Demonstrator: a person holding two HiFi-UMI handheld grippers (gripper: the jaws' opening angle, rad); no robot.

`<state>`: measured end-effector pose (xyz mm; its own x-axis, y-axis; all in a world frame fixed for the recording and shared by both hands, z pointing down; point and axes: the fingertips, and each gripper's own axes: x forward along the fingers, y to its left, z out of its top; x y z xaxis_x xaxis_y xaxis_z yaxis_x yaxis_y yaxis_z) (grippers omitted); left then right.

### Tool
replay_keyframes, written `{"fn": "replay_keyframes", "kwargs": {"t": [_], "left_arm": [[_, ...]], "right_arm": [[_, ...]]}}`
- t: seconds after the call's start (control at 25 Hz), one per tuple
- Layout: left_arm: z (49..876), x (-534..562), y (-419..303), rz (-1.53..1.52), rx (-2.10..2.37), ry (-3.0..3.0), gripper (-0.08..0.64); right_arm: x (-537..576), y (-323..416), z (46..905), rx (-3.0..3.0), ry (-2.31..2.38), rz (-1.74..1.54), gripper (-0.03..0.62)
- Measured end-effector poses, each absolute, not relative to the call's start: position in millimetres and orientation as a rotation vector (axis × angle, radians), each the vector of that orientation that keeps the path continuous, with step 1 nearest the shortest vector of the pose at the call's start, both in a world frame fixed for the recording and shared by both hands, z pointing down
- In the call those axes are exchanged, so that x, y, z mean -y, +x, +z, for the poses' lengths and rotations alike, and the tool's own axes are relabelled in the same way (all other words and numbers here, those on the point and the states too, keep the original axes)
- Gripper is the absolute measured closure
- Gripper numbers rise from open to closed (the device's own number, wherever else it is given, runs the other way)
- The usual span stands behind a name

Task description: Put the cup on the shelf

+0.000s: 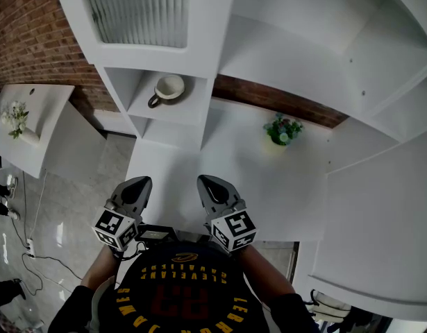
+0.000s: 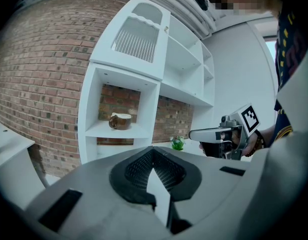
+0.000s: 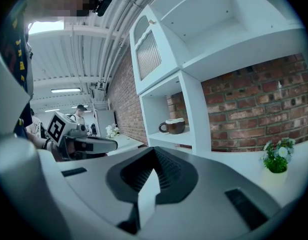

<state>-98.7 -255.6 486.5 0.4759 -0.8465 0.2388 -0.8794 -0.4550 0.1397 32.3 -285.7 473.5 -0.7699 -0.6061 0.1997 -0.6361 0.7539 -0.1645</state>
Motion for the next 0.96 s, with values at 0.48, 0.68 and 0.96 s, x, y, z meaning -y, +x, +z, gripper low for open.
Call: {"fn": "replay_keyframes", "kwargs": {"t": [0.48, 0.68, 0.96], "left_arm": [[489.6, 261.9, -101.8, 0.197, 1.490, 2.468, 0.557], [488.9, 265.6, -102.4, 0.206, 1.483, 2.470, 0.557], [482.9, 267.4, -102.8, 0.147, 1.462, 2.505, 0.557]], "right_arm": [[288.1, 33.0, 478.0, 2.807, 0.999, 0.338, 0.598], [290.2, 31.8, 479.9, 2.804, 0.998, 0.345, 0.598], [291.8, 31.4, 481.6, 2.799, 1.003, 0.350, 0.598]]}}
